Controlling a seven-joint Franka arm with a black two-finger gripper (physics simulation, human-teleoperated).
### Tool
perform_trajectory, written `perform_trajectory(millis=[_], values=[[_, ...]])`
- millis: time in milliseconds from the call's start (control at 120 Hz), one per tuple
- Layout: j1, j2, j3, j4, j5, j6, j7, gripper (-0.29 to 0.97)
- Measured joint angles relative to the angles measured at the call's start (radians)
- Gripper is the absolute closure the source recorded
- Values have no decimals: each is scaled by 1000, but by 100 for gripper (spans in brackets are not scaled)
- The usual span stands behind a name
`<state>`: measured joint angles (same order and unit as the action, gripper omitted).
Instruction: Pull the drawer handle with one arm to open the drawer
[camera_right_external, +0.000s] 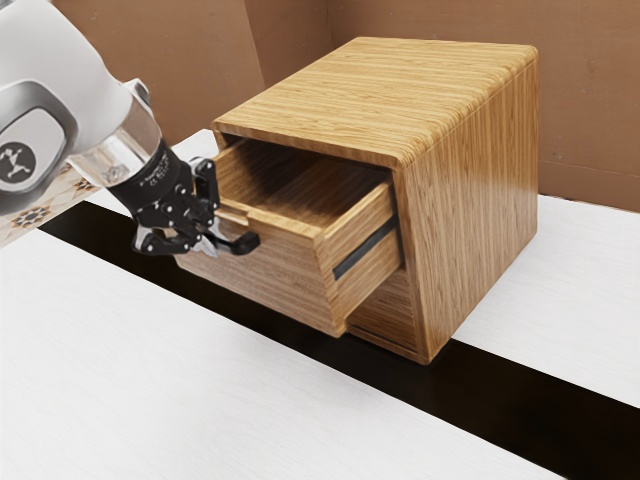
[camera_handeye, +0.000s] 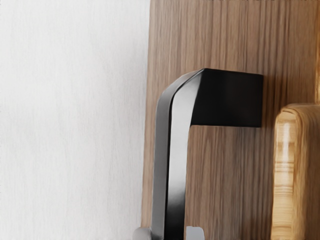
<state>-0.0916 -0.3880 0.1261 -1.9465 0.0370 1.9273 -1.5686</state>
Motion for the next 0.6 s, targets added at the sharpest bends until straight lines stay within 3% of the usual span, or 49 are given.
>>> perform_trajectory(millis=[600], values=[[19, -168, -2, -135, 3, -9, -4, 79]])
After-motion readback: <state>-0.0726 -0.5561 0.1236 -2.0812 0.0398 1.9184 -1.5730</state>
